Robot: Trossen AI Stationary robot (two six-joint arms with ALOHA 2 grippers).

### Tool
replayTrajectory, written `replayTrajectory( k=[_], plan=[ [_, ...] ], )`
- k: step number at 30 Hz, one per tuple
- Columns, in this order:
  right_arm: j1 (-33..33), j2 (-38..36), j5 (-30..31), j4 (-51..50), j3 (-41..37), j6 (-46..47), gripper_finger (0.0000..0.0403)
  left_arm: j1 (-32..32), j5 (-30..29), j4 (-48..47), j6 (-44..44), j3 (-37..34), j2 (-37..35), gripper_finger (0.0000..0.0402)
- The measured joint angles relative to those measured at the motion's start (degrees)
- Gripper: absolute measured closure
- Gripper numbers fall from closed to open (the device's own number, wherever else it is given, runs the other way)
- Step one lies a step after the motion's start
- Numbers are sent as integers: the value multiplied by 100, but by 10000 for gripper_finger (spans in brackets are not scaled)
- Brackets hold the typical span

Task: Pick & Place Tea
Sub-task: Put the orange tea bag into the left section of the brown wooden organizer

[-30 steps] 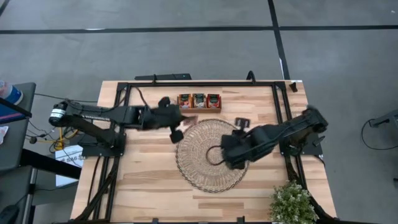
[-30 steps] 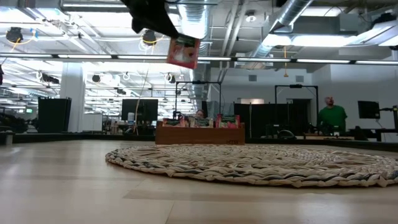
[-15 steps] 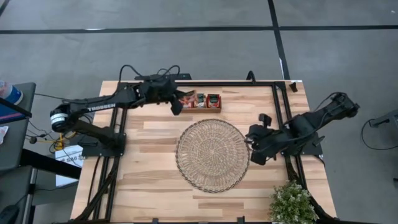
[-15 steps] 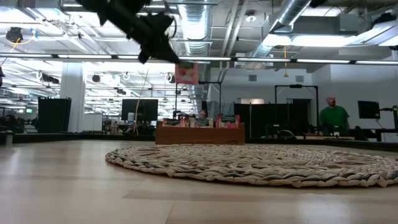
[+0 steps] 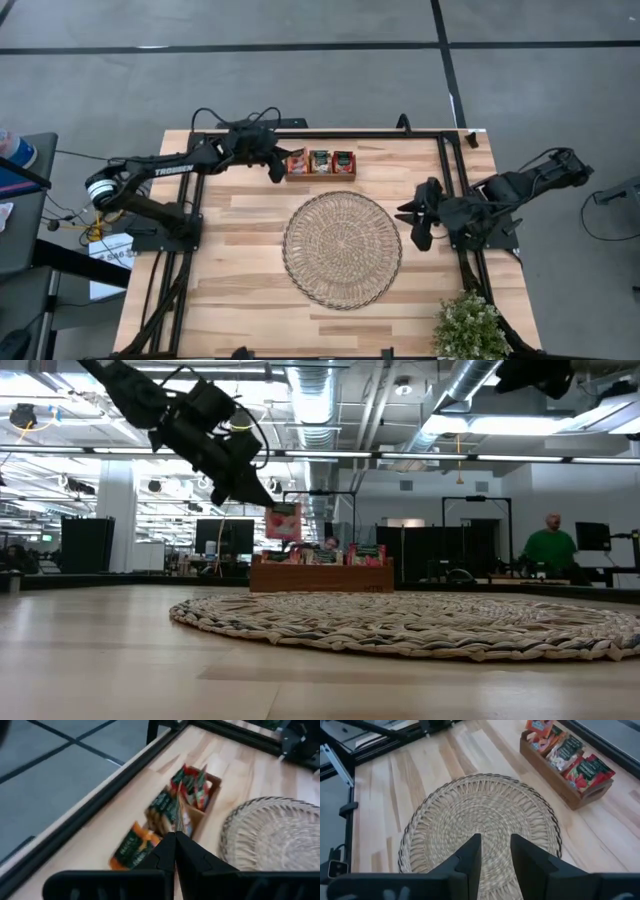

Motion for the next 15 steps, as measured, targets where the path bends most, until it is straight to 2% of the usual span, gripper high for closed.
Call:
replayTrajectory(
  k=[9, 15],
  plan=[
    [-280, 223, -421, 62, -52, -15, 306, 337, 500, 357, 385, -9, 836, 401],
    [-363, 258, -485, 28, -50, -16, 306, 435, 527, 406, 587, -9, 996, 401]
  ],
)
